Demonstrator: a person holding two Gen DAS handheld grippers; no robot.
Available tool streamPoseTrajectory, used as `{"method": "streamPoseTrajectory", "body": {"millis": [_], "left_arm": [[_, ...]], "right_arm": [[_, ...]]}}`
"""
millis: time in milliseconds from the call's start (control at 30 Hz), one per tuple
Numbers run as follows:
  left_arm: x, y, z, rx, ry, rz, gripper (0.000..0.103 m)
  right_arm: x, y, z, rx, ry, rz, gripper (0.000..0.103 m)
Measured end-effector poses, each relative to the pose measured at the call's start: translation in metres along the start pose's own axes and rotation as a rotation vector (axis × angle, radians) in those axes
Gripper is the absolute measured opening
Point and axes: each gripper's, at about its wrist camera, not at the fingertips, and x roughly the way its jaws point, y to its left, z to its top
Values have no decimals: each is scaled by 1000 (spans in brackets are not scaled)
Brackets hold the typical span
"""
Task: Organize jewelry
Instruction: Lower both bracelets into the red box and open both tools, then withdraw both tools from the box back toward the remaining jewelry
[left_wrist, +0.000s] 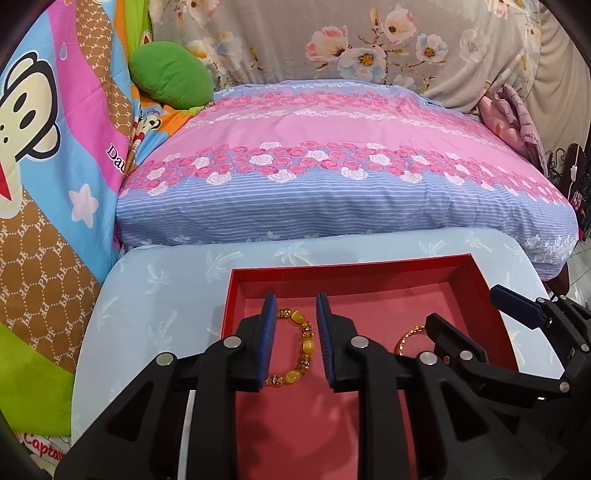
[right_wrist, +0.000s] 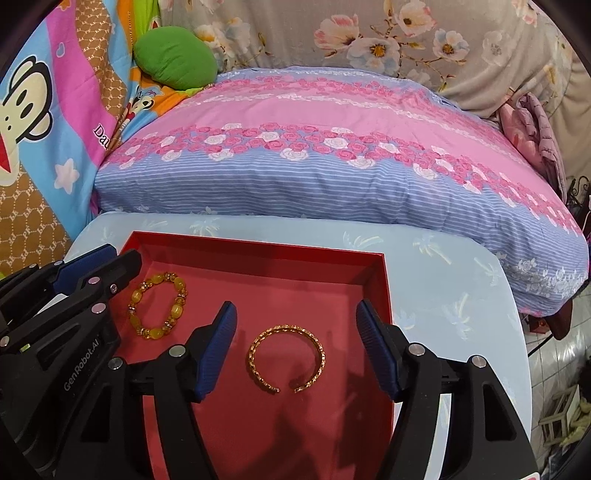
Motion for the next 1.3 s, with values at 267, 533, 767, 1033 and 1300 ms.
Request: {"method": "streamPoseTrajectory", "body": {"millis": [267,533,767,1033,1300], "left_arm": [[-28,0,-4,-6,-22,-3,24],[-62,-4,-15,-9,-46,-2,26],[-87,-7,-24,-11,-64,-6,26],[-112,-10,-36,-14,-78,-7,26],[-133,-9,-56,-14,-75,-19,26]], "right_arm": [[-30,0,-6,4,-30,8,65],[-65,-3,-20,21,-59,10,65],[-90,-5,-32,32,-74,9,65],[-113,-4,-47,41,-89,10,65],[-134,-2,-67,38,-100,15,66]]}}
